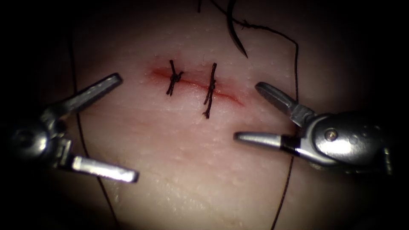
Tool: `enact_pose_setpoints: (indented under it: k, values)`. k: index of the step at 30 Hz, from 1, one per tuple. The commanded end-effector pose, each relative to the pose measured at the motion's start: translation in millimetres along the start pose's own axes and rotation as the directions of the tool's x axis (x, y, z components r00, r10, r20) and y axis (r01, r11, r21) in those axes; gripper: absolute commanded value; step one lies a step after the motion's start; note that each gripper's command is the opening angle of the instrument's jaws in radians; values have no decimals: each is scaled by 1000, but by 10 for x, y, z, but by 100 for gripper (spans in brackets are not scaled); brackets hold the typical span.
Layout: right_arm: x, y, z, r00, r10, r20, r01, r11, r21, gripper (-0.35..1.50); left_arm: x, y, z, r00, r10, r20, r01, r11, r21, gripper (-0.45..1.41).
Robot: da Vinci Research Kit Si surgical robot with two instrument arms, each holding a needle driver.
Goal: Wound Closure
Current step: Left end-effector pulls tail taut
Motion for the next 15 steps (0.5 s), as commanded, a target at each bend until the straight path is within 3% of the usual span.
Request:
enact_pose_setpoints:
  k: [1, 8, 13, 15]
  values:
    - [-5, -6, 5, 1000, 2, -4, -2, 1000, 7, 125, -6, 9, 9, 1000, -4, 4, 4, 1000, 3, 81]
    - [-8, -5, 8, 999, -51, -11, 51, 998, 42, 126, -10, 1, 51, 996, 66, 66, -70, 996, 57, 74]
    - [-13, -3, 11, 994, -104, -31, 106, 992, 65, 130, -28, -9, 83, 970, 205, 134, -216, 973, 77, 46]
    - [-13, -3, 12, 992, -123, -42, 126, 989, 74, 130, -39, -10, 94, 956, 248, 160, -260, 964, 60, 42]
